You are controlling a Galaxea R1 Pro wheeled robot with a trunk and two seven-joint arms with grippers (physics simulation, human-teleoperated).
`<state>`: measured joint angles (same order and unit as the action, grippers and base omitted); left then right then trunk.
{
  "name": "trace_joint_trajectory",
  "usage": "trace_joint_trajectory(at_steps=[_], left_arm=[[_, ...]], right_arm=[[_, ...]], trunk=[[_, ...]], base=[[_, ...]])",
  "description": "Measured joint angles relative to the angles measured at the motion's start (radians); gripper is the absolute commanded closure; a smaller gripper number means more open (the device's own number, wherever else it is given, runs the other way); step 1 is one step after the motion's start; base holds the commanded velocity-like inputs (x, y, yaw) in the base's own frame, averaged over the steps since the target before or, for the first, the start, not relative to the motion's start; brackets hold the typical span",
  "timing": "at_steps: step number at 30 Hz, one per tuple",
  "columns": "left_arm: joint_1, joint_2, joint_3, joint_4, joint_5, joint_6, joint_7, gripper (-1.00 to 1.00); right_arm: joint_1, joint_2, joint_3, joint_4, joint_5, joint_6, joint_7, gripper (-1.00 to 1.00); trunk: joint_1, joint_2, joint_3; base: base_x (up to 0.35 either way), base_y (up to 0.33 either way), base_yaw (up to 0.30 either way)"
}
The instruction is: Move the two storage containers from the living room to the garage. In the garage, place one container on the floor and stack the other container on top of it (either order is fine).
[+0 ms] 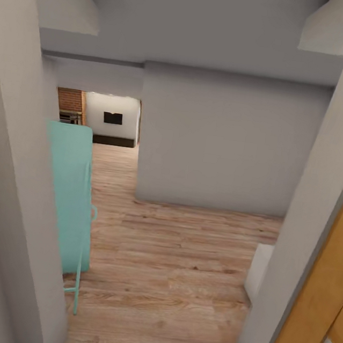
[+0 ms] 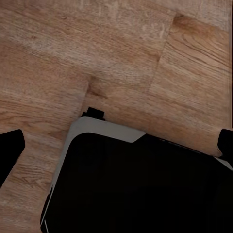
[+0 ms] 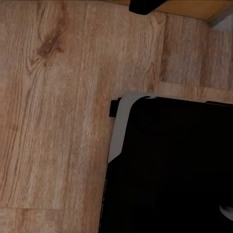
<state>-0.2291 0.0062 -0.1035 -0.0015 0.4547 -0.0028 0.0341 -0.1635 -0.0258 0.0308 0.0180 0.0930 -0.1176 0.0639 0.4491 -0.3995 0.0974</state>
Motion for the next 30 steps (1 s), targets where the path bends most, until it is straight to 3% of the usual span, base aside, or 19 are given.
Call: trace_joint_trajectory(at_steps=[30], left_arm=[[0.000,-0.001,0.000,0.000,0.001,-0.004,0.001,-1.00]], right_arm=[[0.000,0.000,0.001,0.000,0.000,-0.001,0.000,-1.00]], trunk=[[0.000,0.000,0.000]], base=[[0.324,0.000,0.000]])
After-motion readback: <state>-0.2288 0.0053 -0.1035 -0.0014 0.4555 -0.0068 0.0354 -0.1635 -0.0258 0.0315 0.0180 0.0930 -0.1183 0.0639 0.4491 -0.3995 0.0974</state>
